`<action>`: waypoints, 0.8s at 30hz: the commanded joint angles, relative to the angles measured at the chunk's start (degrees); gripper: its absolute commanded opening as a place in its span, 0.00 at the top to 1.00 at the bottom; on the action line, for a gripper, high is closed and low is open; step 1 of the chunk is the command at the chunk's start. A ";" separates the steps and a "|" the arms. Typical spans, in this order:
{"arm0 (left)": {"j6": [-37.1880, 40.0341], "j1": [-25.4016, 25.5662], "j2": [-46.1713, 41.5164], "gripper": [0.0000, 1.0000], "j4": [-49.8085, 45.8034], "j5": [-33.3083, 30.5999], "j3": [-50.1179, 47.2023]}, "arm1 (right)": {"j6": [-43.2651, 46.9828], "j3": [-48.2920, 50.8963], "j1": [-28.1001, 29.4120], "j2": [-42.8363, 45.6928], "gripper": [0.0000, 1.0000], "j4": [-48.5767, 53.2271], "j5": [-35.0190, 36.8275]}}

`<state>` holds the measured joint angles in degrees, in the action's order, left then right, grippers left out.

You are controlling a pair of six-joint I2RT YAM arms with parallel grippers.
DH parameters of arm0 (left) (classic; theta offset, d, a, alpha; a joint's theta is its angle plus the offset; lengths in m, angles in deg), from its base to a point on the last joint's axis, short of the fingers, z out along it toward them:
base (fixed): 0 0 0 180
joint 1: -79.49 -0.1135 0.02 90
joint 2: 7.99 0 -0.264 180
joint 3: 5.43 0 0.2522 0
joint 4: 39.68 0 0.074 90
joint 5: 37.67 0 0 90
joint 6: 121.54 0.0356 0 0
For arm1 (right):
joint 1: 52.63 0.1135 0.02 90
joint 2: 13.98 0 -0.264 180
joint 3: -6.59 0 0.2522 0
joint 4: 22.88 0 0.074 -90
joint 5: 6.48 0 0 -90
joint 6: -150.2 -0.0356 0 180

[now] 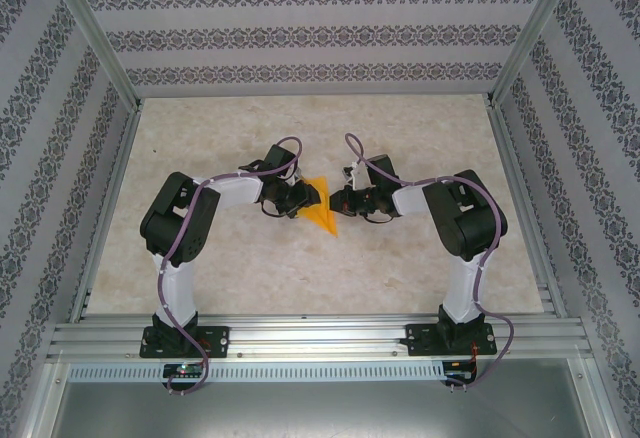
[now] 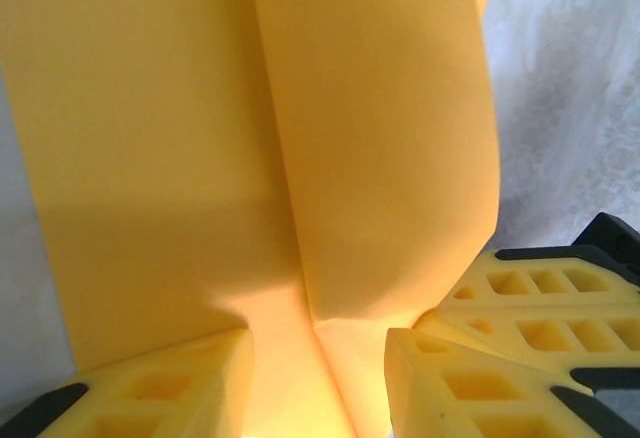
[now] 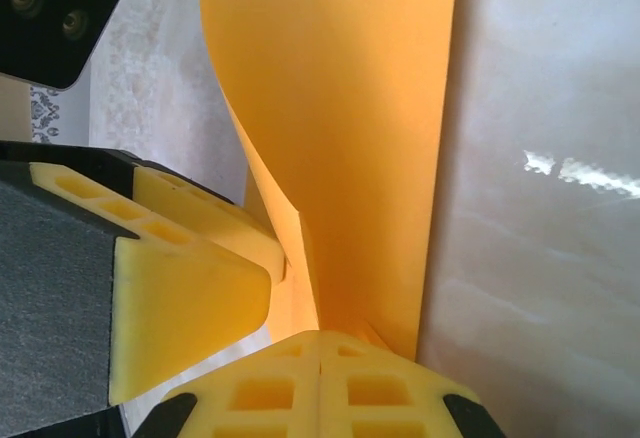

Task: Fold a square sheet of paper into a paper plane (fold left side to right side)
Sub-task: Fourth fold the wing at the center of the table.

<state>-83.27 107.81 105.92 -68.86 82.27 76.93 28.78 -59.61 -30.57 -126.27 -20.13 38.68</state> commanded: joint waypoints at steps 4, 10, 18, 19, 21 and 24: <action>1.28 0.95 2.22 0.58 -2.07 -2.42 -0.75 | 1.49 -1.31 -0.66 -0.03 1.00 0.90 1.07; 1.32 0.97 2.22 0.58 -2.20 -2.42 -0.75 | 1.84 -1.69 -0.98 -0.07 1.00 2.16 1.77; 1.32 0.96 2.28 0.58 -2.07 -2.42 -0.73 | 1.88 -2.35 -1.21 -0.12 1.00 2.76 1.86; 1.32 0.95 2.24 0.58 -2.09 -2.37 -0.75 | 2.02 -2.48 -1.22 -0.27 1.00 2.95 1.86; 1.35 0.95 2.28 0.58 -2.09 -2.40 -0.75 | 2.24 -2.71 -1.19 -0.47 1.00 3.36 1.88; 1.32 0.96 2.28 0.59 -2.07 -2.36 -0.75 | 2.81 -2.82 -1.16 -0.52 1.00 4.46 2.16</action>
<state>-83.24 107.81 105.92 -68.86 82.27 76.93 29.88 -61.03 -31.42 -126.27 -16.50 39.97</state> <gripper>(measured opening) 0.415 0.048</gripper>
